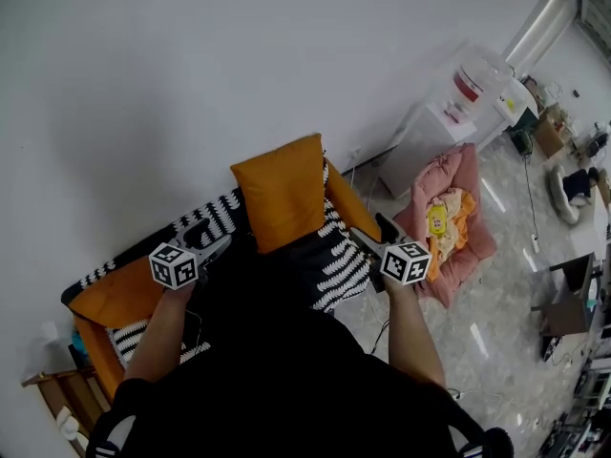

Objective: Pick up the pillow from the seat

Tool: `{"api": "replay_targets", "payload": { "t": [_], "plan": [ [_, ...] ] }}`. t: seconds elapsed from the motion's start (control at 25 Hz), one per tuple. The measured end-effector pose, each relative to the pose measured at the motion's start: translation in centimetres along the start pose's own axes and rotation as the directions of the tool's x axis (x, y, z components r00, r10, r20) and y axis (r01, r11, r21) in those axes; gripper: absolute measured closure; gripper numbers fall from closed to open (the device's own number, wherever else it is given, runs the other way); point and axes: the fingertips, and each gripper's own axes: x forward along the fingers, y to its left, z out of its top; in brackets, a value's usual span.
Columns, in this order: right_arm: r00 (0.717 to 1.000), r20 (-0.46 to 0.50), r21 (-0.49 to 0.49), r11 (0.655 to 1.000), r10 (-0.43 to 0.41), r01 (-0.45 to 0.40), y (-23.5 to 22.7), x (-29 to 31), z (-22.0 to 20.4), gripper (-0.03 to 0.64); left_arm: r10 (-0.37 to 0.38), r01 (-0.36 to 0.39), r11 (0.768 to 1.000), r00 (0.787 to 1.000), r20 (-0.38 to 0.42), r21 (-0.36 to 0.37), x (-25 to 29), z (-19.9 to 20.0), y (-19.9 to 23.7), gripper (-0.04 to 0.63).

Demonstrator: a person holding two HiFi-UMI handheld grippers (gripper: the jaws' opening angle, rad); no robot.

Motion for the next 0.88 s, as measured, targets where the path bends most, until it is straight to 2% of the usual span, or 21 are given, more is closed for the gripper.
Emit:
{"api": "replay_targets", "payload": {
  "t": [0.32,0.88],
  "plan": [
    [0.998,-0.052,0.015,0.999,0.031,-0.030,-2.8,2.7,-1.0,0.209,0.042,-0.042,0.999,0.999,-0.027,-0.025,1.9,-0.7,1.0,0.251],
    [0.990,-0.118,0.051,0.996,0.083,-0.077,-9.7,7.4,-0.3,0.204,0.118,-0.122,0.990,0.991,-0.061,-0.071,7.1,-0.4,2.1,0.245]
  ]
}}
